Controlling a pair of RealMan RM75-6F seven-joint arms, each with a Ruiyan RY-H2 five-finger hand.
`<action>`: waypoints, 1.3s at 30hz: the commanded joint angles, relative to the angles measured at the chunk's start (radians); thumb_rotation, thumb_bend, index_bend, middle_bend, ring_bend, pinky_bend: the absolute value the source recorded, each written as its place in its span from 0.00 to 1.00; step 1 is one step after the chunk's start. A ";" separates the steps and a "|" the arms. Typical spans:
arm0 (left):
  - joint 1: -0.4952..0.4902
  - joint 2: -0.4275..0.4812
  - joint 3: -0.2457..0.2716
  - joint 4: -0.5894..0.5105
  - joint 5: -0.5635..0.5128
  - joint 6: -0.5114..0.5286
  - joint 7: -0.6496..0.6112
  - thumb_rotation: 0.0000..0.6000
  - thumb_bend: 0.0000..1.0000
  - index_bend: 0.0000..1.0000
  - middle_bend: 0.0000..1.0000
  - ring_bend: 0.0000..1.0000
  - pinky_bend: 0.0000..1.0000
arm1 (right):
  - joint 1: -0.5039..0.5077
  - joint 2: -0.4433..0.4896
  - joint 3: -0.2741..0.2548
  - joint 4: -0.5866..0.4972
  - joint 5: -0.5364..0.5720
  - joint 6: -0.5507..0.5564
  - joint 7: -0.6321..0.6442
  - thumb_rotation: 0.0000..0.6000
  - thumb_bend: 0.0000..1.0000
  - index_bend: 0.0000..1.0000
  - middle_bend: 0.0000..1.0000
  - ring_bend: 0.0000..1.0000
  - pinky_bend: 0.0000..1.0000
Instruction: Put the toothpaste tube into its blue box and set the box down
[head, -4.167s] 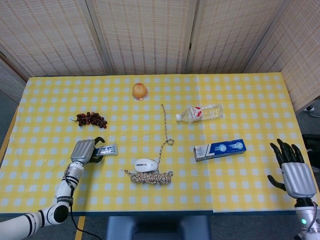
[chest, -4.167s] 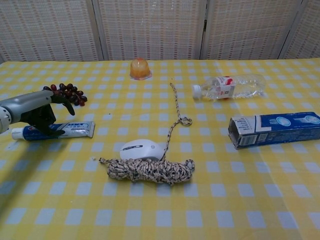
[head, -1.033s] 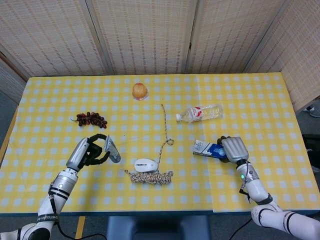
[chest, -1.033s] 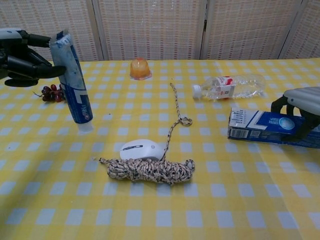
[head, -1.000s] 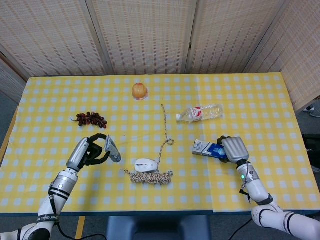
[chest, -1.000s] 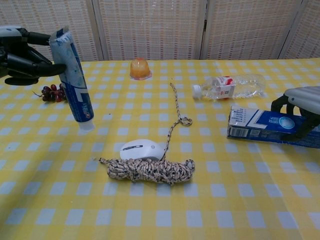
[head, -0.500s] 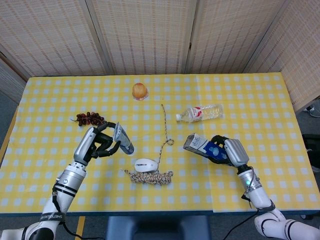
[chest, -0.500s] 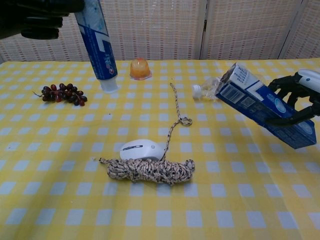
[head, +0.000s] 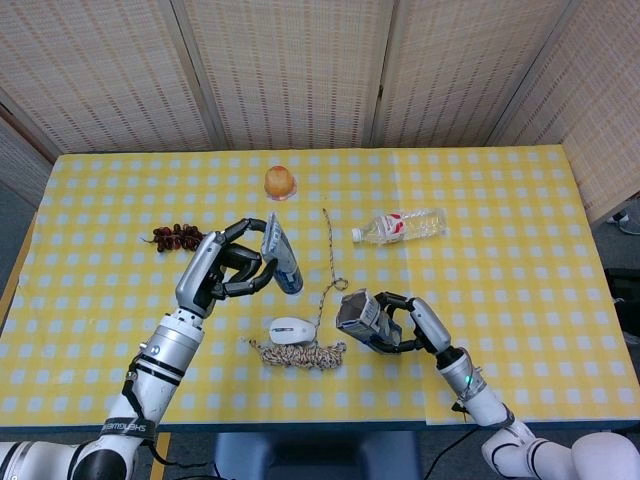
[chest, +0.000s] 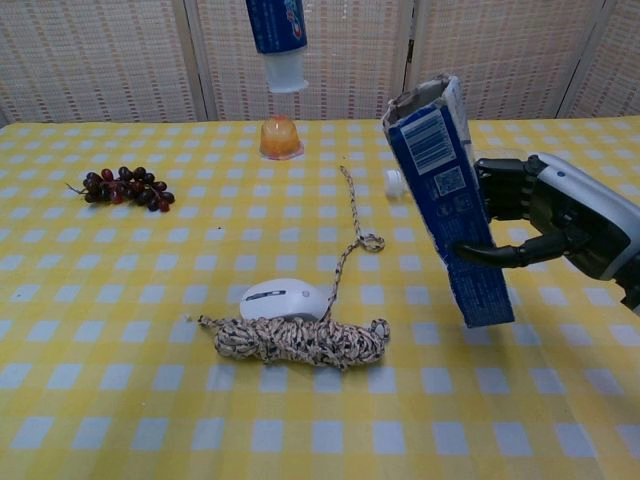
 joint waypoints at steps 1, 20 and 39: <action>-0.018 -0.015 -0.017 -0.010 -0.014 0.020 -0.007 1.00 0.58 1.00 1.00 1.00 1.00 | 0.005 -0.005 0.001 0.002 0.003 -0.001 -0.003 1.00 0.25 0.54 0.43 0.45 0.57; -0.099 -0.093 0.023 -0.030 -0.023 0.092 0.074 1.00 0.58 1.00 1.00 1.00 1.00 | 0.052 -0.083 0.018 0.035 0.030 -0.027 0.025 1.00 0.25 0.54 0.43 0.45 0.57; -0.143 -0.171 0.034 -0.029 -0.031 0.187 0.150 1.00 0.58 1.00 1.00 1.00 1.00 | 0.075 -0.115 0.035 0.015 0.035 0.012 0.048 1.00 0.25 0.54 0.44 0.46 0.57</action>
